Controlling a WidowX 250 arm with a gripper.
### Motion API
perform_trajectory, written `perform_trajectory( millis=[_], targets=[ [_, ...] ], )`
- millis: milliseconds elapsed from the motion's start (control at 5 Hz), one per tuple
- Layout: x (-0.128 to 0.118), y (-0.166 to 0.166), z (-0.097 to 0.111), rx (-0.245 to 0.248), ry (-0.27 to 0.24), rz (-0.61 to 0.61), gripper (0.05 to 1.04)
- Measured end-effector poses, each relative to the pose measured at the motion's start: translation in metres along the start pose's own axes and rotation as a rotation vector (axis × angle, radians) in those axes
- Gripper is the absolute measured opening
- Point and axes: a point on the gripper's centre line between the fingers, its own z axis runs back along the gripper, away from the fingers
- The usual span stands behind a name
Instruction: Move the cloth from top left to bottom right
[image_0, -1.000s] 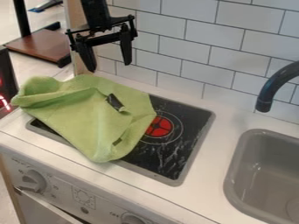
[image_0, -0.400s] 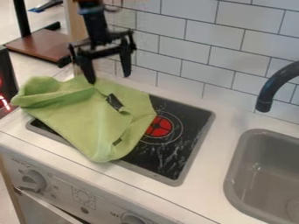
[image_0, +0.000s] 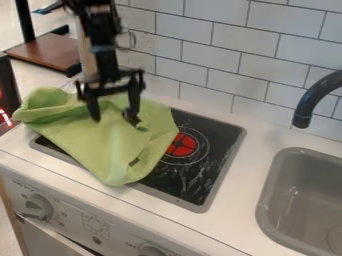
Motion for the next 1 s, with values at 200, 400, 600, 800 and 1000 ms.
perform_trajectory(
  millis=[200, 400, 600, 800, 1000],
  targets=[
    [0.008, 0.001, -0.002, 0.0, -0.048, 0.004, 1.0],
    [0.013, 0.002, -0.008, 0.017, -0.051, 0.009, 1.0],
    [0.011, 0.001, -0.009, 0.005, -0.05, 0.02, 1.0],
    [-0.001, 0.001, -0.012, -0.015, -0.037, 0.023, 1.0],
    [-0.014, -0.008, -0.013, -0.031, -0.03, 0.013, 1.0]
  ],
)
